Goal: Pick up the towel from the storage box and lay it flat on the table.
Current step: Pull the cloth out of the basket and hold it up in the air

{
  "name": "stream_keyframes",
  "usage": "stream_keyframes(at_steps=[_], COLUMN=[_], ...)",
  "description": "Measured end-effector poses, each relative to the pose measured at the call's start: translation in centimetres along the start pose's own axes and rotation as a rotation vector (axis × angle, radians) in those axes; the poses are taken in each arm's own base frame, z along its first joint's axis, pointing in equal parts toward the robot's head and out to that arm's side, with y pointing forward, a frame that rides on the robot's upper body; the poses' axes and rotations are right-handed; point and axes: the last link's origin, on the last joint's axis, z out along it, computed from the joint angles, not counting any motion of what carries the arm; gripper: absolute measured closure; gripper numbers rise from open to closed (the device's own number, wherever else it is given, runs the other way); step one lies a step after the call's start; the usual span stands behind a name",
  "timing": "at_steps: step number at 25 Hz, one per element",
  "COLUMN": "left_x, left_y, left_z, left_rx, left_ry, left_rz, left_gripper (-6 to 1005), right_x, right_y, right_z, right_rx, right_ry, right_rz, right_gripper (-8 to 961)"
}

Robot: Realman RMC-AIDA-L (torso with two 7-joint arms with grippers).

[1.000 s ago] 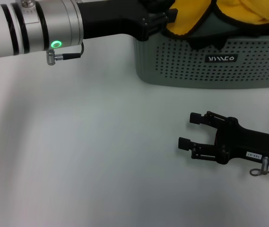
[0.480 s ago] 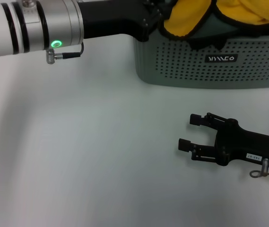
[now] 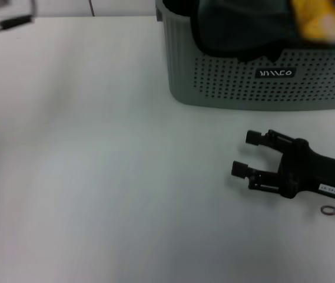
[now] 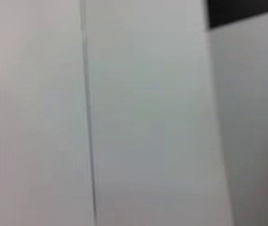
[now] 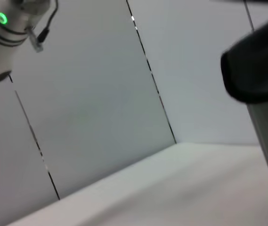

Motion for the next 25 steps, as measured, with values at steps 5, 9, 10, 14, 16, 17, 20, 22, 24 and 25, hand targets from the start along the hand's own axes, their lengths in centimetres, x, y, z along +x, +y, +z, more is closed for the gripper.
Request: stream_keyframes(at_steps=[5, 9, 10, 14, 16, 17, 20, 22, 24, 25], left_x=[2.7, 3.9, 4.3, 5.3, 5.4, 5.3, 4.9, 4.4, 4.0, 3.8], left_y=[0.7, 1.3, 1.5, 2.0, 2.1, 2.1, 1.9, 1.9, 1.9, 1.9], left_z=[-2.9, -4.2, -4.6, -5.6, -6.0, -6.1, -6.7, -6.8, -6.7, -6.7], left_rx=[-0.066, -0.140, -0.159, -0.229, -0.241, -0.233, -0.191, -0.169, -0.159, -0.158], left_ry=[0.096, 0.107, 0.107, 0.072, 0.047, 0.044, 0.044, 0.038, 0.029, 0.023], left_rz=[0.056, 0.106, 0.119, 0.158, 0.161, 0.157, 0.144, 0.139, 0.140, 0.140], left_gripper=[989, 989, 989, 989, 989, 989, 989, 989, 989, 989], right_x=[-1.9, -3.8, -4.4, -5.8, -6.2, -6.5, -7.0, -6.9, -6.7, -6.6], right_y=[0.8, 1.5, 1.6, 1.5, 1.3, 1.3, 1.2, 1.5, 1.7, 1.8], right_z=[-1.2, -2.4, -2.6, -3.6, -3.6, -3.4, -2.4, -1.5, -0.9, -0.8], right_rx=[-0.088, -0.173, -0.185, -0.185, -0.188, -0.196, -0.227, -0.253, -0.271, -0.273], right_ry=[-0.092, -0.185, -0.215, -0.300, -0.310, -0.311, -0.308, -0.297, -0.285, -0.283], right_rz=[-0.058, -0.094, -0.102, -0.131, -0.140, -0.143, -0.139, -0.127, -0.121, -0.120], right_gripper=[136, 142, 144, 150, 153, 154, 159, 162, 165, 167])
